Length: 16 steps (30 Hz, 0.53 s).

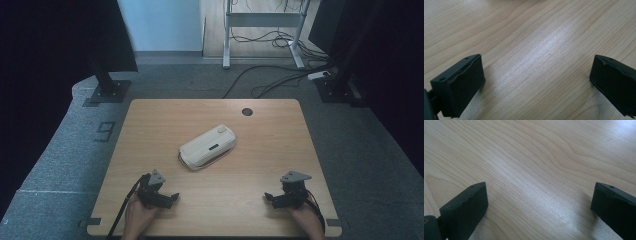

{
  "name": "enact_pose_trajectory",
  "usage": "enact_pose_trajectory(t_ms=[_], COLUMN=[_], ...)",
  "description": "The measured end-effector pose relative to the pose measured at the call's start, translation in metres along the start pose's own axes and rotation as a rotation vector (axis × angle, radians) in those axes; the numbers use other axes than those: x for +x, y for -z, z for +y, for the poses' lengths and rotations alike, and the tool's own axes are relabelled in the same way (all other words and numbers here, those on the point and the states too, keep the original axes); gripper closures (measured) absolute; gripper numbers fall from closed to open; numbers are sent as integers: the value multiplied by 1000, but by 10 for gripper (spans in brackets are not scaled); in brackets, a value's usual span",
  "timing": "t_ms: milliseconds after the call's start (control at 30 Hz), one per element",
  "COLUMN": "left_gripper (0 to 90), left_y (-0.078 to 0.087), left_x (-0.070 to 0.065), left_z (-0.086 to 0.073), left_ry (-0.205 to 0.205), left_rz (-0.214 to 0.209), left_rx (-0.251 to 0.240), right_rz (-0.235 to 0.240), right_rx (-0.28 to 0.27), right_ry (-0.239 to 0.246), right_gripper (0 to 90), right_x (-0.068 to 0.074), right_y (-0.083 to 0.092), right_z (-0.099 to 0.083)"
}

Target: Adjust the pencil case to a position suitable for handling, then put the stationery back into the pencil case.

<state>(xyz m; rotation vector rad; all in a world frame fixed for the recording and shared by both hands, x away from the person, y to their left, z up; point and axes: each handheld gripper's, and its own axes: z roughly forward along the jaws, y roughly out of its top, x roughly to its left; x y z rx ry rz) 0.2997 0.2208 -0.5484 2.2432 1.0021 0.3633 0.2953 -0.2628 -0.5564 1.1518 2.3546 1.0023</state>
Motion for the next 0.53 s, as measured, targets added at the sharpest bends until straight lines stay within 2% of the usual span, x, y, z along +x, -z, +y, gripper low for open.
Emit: enact_pose_trajectory(t_ms=[533], left_gripper=[0], left_y=[0], left_x=[-1], left_z=[0], left_ry=[1], left_rz=[2], left_rx=[0], right_rz=[-4], right_rx=[1], right_ry=[-5], right_gripper=[2], right_x=[0], right_y=[0], right_z=[-1])
